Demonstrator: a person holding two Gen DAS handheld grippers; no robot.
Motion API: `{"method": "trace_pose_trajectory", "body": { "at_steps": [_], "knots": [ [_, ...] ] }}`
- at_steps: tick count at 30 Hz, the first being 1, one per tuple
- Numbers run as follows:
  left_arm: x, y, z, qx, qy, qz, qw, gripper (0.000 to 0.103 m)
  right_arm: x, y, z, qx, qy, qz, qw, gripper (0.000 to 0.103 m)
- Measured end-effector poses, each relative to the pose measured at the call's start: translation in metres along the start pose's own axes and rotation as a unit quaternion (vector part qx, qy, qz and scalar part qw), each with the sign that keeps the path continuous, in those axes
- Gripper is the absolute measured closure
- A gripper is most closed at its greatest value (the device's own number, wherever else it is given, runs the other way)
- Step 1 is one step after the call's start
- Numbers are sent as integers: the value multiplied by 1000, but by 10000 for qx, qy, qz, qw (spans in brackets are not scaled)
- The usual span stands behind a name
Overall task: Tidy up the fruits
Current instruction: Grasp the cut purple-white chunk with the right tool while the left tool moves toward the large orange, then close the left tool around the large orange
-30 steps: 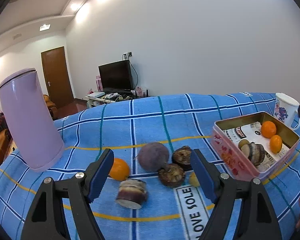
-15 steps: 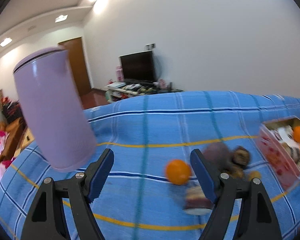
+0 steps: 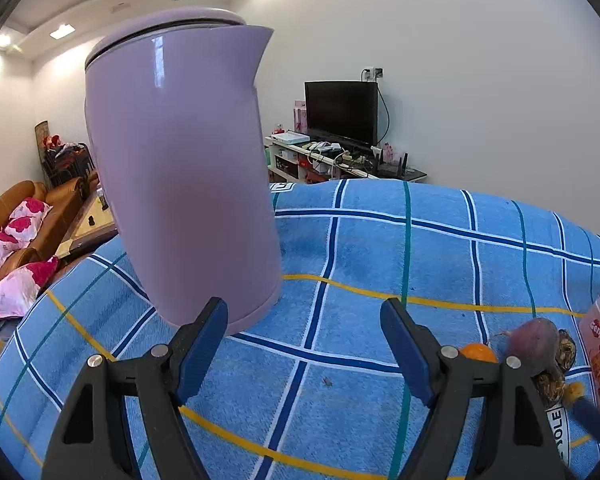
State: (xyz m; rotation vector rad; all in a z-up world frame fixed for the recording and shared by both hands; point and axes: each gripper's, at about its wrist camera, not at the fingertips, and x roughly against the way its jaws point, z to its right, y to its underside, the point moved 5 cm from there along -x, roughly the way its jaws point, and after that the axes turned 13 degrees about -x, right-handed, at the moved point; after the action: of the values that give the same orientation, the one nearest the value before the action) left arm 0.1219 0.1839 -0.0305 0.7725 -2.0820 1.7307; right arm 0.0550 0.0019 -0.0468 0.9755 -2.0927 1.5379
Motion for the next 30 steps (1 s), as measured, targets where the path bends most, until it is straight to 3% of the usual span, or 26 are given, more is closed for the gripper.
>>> {"method": "trace_pose_trajectory", "body": {
  "at_steps": [5, 9, 11, 17, 21, 25, 28, 30],
  "knots": [
    [0, 0, -3, 86, 73, -39, 9999, 23, -34, 2, -16, 36, 127, -508, 9986, 34],
    [-1, -2, -2, 96, 122, -40, 9999, 23, -49, 5, -25, 115, 213, -747, 9969, 45],
    [0, -2, -1, 81, 141, -13, 9999, 23, -51, 4, -25, 138, 273, -784, 9965, 55],
    [-1, -2, 1, 17, 246, 38, 9997, 23, -43, 3, -22, 125, 43, -785, 9968, 56],
    [2, -3, 8, -49, 487, 151, 9987, 23, 3, -2, -19, 310, -192, 89, 9993, 56],
    [7, -3, 33, -440, 1146, 252, 9921, 23, 48, -14, -4, 617, 172, 1031, 9926, 56],
    [12, 0, 59, -977, 1589, 305, 9820, 23, 62, -20, 14, 710, 445, 1346, 9873, 56],
    [15, 3, 77, -1440, 1594, 374, 9759, 23, 67, -20, 31, 594, 599, 1417, 9863, 56]
  ]
}}
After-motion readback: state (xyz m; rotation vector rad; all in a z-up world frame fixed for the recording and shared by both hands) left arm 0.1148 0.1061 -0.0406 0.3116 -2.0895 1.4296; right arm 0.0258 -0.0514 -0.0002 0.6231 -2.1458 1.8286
